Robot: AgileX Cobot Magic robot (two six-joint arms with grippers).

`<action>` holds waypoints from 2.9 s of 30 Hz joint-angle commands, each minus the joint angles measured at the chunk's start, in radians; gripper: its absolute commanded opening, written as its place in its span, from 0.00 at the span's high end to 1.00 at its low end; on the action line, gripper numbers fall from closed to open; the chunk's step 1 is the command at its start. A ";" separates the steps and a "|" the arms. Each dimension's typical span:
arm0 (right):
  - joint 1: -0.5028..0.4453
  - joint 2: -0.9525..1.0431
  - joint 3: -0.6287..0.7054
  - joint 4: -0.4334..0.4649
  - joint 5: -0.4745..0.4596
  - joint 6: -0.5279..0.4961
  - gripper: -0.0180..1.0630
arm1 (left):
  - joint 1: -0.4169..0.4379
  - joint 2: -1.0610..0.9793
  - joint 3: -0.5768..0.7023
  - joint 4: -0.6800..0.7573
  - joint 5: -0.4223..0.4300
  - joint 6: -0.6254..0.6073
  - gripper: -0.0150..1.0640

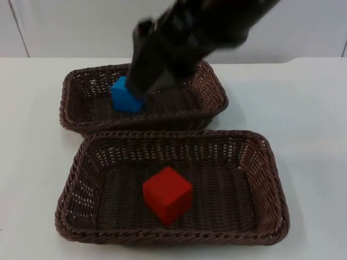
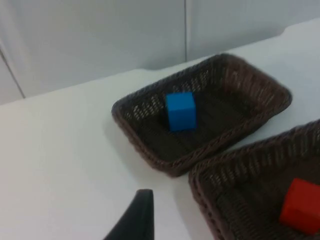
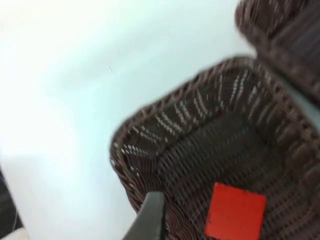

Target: Pick up one cube with the left hand and place it into the upper basket. Pick up one cube with the right hand and place it into the lower basket.

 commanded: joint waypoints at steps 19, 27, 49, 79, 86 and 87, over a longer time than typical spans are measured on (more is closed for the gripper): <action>0.045 -0.514 0.308 0.004 -0.214 -0.001 0.21 | -0.006 -0.313 0.003 -0.055 0.155 -0.005 0.01; 0.045 -0.817 0.591 -0.006 -0.332 -0.004 0.21 | -0.006 -0.402 0.003 -0.041 0.304 -0.005 0.01; 0.045 -1.488 0.720 -0.105 -0.069 0.049 0.21 | -0.006 -0.402 0.098 0.028 0.377 -0.044 0.01; 0.042 -1.686 0.874 -0.317 0.266 0.362 0.21 | -0.006 -0.402 0.100 0.030 0.372 -0.049 0.01; 0.042 -1.686 0.883 -0.313 0.305 0.362 0.21 | -0.006 -0.402 0.100 0.030 0.372 -0.049 0.01; 0.042 -1.686 0.893 -0.313 0.322 0.362 0.21 | -0.006 -0.402 0.100 0.030 0.372 -0.049 0.01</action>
